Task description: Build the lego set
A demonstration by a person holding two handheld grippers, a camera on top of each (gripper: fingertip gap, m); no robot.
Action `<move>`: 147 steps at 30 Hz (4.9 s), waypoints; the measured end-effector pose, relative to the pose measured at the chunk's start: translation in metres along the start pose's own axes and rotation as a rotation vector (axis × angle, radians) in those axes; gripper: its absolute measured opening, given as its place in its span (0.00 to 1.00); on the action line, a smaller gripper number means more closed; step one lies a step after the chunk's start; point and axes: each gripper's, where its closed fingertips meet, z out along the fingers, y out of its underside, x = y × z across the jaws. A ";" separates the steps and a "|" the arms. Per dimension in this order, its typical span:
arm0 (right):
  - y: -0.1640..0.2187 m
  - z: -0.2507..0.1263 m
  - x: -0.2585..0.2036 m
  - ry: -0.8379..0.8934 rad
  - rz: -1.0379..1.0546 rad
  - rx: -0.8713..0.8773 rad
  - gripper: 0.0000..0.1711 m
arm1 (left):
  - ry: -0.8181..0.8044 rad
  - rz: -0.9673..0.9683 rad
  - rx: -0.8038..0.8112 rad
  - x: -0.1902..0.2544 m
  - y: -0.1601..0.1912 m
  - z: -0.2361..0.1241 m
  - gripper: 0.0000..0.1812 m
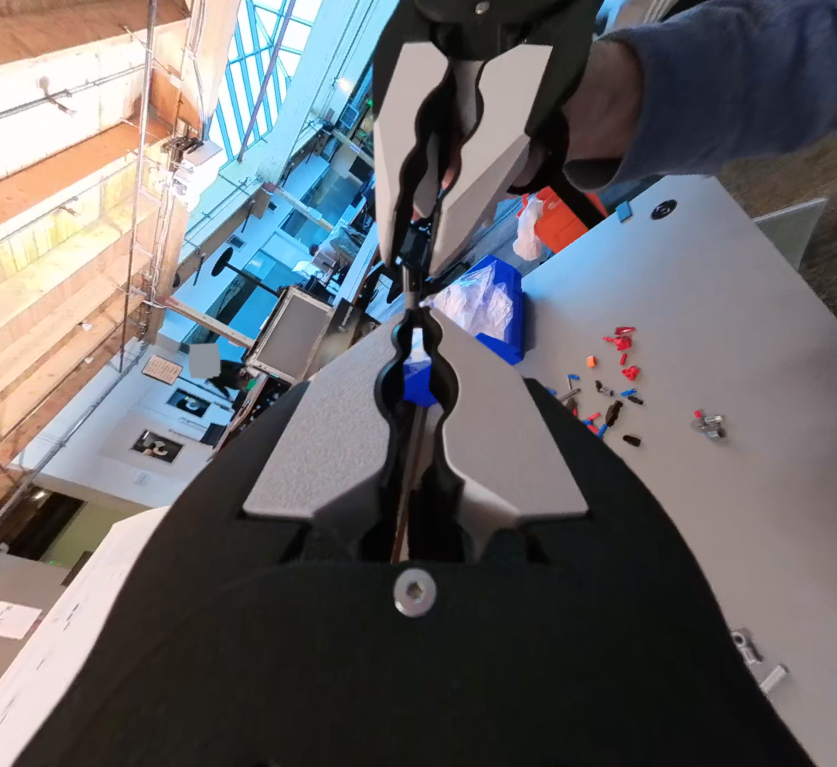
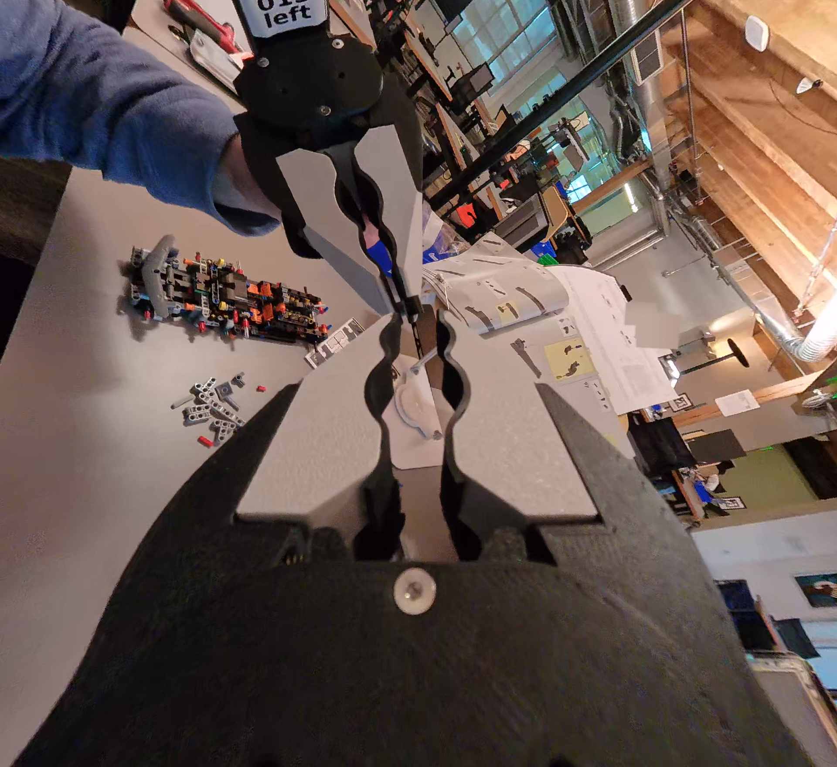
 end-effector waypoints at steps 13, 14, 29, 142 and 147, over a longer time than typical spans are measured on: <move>-0.003 0.007 -0.004 -0.002 0.003 0.013 0.05 | 0.038 -0.017 0.036 0.002 -0.003 -0.001 0.01; -0.003 0.008 -0.005 -0.002 0.001 0.011 0.04 | 0.036 -0.013 0.034 0.001 -0.003 -0.001 0.01; -0.010 0.004 -0.005 0.012 0.041 0.056 0.03 | 0.058 -0.048 0.118 0.000 -0.010 -0.001 0.01; 0.262 0.094 -0.193 -0.486 0.620 -0.479 0.01 | 0.226 -0.852 0.280 -0.003 0.123 -0.101 0.17; 0.258 0.093 -0.188 -0.483 0.623 -0.449 0.01 | 0.225 -0.824 0.224 0.004 0.129 -0.086 0.17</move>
